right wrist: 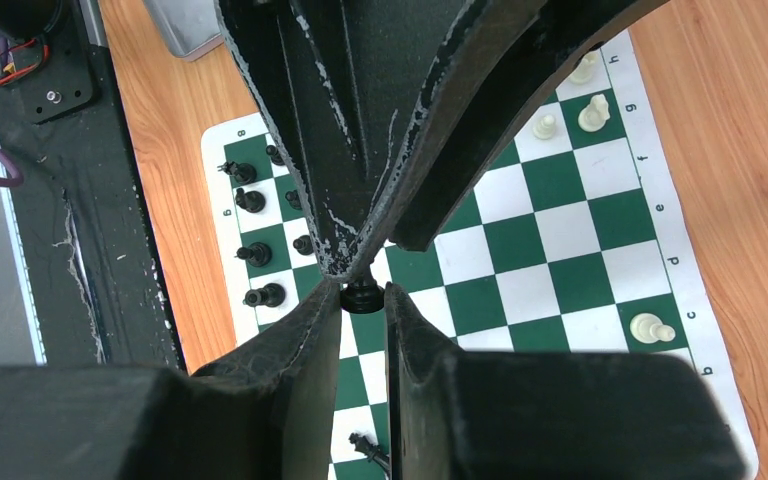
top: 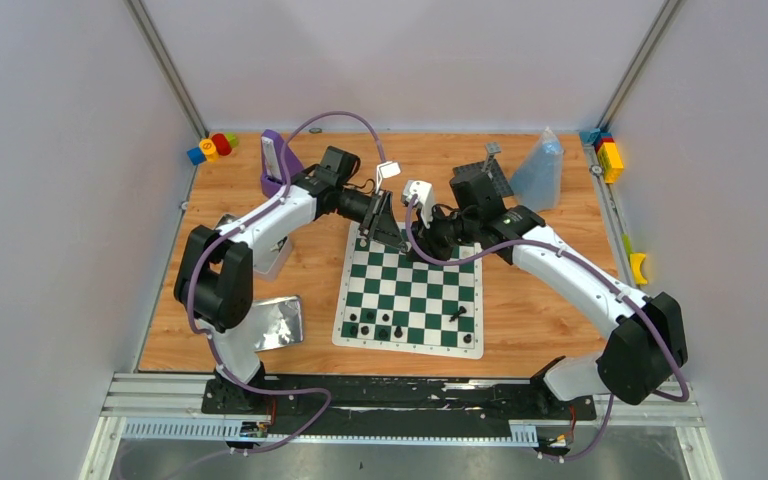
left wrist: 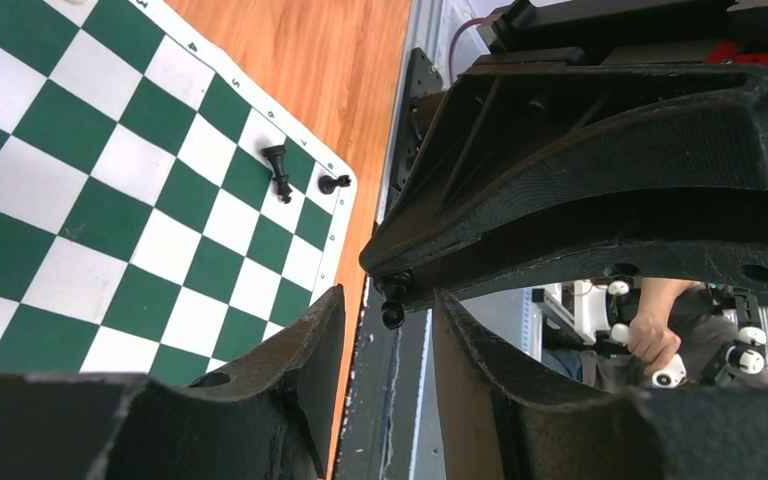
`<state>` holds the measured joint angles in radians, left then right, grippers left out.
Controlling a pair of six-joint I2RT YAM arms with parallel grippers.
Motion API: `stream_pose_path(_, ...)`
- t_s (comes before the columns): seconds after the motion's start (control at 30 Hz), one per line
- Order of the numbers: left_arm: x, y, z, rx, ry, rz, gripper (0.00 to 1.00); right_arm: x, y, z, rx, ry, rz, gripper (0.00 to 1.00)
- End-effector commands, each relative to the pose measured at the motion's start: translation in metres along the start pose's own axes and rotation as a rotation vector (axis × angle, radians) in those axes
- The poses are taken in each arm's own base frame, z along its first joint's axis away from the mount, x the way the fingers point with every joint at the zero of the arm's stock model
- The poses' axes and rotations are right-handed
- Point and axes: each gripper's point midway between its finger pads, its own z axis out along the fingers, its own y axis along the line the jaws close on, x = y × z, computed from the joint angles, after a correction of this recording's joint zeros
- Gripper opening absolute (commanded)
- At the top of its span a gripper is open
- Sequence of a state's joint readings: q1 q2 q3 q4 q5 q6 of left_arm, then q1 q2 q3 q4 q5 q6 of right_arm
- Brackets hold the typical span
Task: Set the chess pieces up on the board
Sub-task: Place the chess piece on the chessboard.
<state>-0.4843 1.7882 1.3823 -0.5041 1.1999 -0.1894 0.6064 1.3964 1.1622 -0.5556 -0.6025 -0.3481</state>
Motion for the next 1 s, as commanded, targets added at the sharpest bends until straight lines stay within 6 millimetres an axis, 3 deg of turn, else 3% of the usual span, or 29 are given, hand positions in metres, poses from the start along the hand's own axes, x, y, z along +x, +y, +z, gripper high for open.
stream_pose_path(0.0,-0.012,-0.014,0.002,0.036,-0.008,0.046,0.44,-0.034,0.003,-0.012,0.013,-0.098,-0.061,0.03)
stream_pose_path(0.53,-0.008,-0.015,0.005,0.044,0.008,0.051,0.31,-0.034,0.0,-0.012,0.03,-0.1,-0.059,0.03)
stream_pose_path(0.77,-0.008,-0.015,0.005,0.044,0.009,0.055,0.17,-0.031,-0.001,-0.011,0.037,-0.092,-0.055,0.03)
stream_pose_path(0.83,-0.008,-0.015,0.004,0.04,0.008,0.061,0.11,-0.029,-0.002,-0.011,0.04,-0.088,-0.054,0.09)
stream_pose_path(0.97,-0.005,-0.011,0.001,-0.015,0.016,0.094,0.03,-0.02,-0.007,-0.015,0.085,-0.072,-0.065,0.44)
